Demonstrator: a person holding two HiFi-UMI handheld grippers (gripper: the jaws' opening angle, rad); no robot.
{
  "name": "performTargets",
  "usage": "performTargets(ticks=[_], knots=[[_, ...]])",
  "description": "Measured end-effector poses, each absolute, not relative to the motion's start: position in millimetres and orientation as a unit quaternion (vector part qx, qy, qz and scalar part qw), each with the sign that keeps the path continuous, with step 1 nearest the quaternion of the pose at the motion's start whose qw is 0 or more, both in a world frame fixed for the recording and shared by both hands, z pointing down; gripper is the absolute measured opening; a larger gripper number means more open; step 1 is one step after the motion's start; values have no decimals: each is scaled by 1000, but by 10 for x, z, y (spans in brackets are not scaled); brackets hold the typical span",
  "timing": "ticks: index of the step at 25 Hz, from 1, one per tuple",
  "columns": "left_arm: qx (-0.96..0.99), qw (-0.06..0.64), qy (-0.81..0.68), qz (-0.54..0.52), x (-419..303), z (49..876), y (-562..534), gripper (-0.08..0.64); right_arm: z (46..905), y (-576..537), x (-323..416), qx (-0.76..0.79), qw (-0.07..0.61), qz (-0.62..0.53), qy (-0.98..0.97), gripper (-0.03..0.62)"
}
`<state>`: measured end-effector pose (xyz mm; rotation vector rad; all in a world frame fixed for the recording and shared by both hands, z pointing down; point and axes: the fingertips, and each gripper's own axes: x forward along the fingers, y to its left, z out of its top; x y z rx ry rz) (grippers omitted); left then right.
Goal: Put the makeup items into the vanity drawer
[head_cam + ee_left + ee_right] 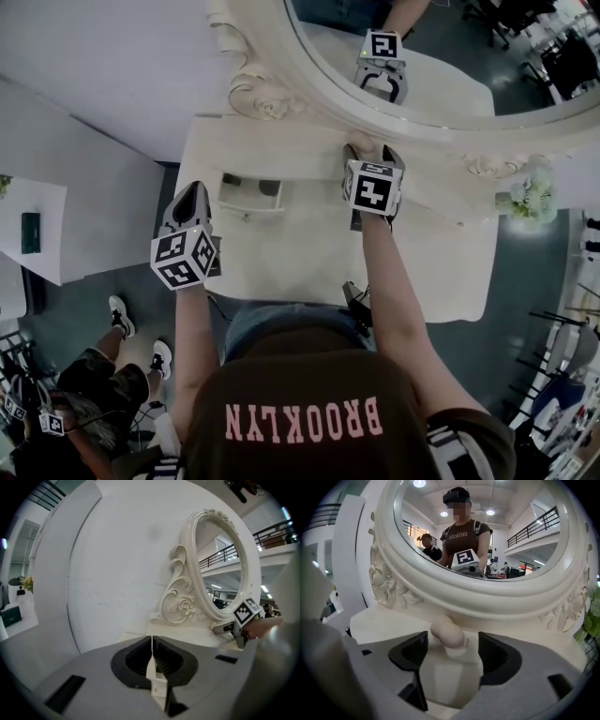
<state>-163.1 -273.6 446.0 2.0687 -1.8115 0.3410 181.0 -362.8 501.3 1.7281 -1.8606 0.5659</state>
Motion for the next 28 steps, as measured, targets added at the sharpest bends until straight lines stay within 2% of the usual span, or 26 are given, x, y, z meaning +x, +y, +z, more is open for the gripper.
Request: performTargets(ticks=[2, 4, 9, 28], knots=[[735, 183, -641, 122, -1633, 4448, -2749, 8, 5012, -3627, 1798, 637, 289, 196, -687, 297], [737, 181, -639, 123, -1630, 4441, -2753, 8, 4979, -3623, 1791, 630, 306, 169, -693, 157], [742, 179, -634, 123, -1609, 4451, -2728, 8, 4942, -3588, 1806, 625, 284, 169, -707, 114], [746, 168, -636, 108, -1413, 4378, -2102, 8, 4513, -2899, 1707, 616, 227, 136, -742, 120]])
